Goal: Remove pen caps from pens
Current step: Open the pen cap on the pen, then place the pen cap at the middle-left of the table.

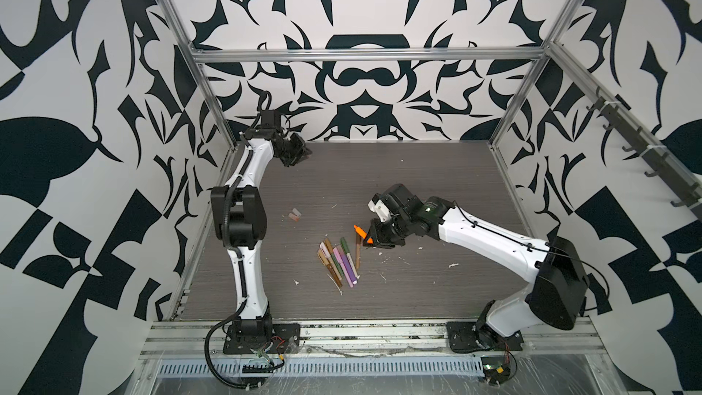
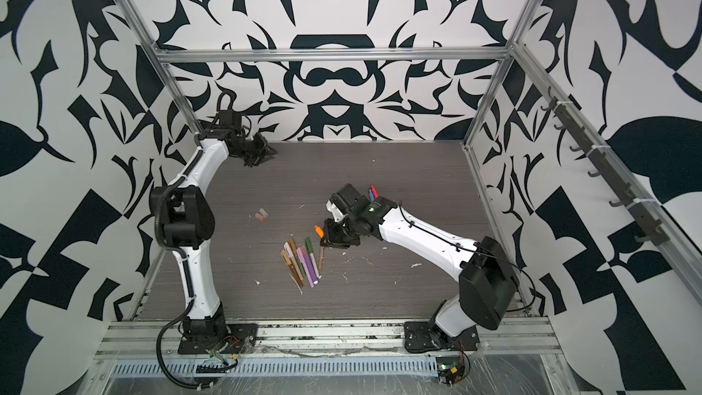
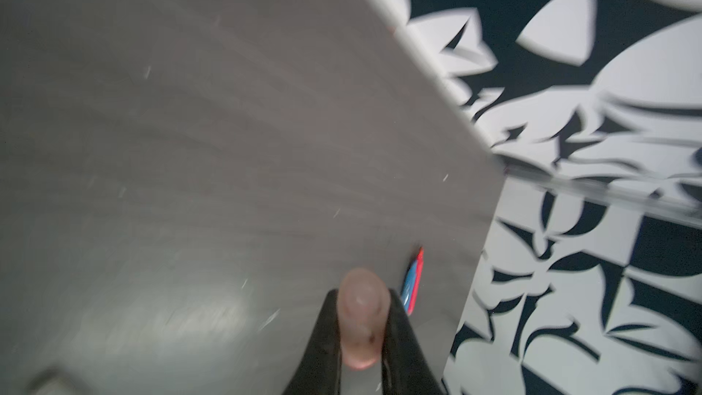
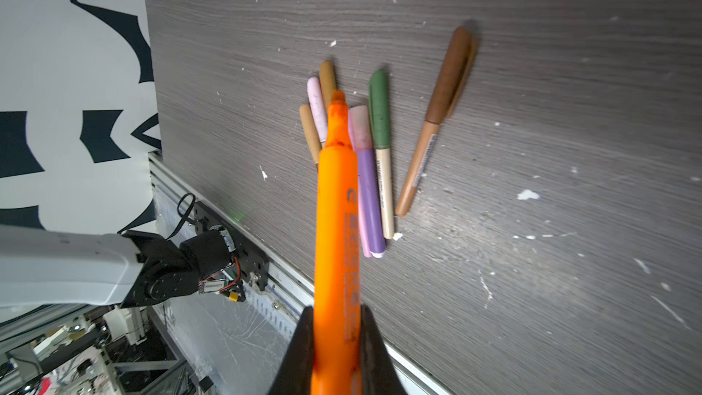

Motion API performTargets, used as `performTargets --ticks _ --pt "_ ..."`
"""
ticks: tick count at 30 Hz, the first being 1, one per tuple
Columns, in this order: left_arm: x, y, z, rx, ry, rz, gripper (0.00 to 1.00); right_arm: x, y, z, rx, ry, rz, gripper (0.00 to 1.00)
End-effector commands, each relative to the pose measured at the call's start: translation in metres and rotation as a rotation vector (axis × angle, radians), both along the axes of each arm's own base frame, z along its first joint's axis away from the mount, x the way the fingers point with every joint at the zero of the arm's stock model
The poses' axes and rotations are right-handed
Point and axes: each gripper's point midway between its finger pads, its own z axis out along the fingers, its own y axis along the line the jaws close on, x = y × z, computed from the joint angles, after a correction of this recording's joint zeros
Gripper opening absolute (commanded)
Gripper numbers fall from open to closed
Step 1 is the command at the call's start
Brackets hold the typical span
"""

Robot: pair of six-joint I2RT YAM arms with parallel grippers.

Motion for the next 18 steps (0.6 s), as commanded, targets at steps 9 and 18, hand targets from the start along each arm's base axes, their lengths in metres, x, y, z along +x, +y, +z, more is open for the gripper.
performTargets --ticks 9,18 --pt "-0.185 0.051 -0.066 0.201 0.322 0.117 0.02 0.036 -0.022 0.028 -0.090 -0.164 0.000 0.00" --pt "-0.182 0.058 -0.112 0.193 0.373 0.104 0.06 0.043 -0.019 0.031 -0.076 -0.154 0.005 0.00"
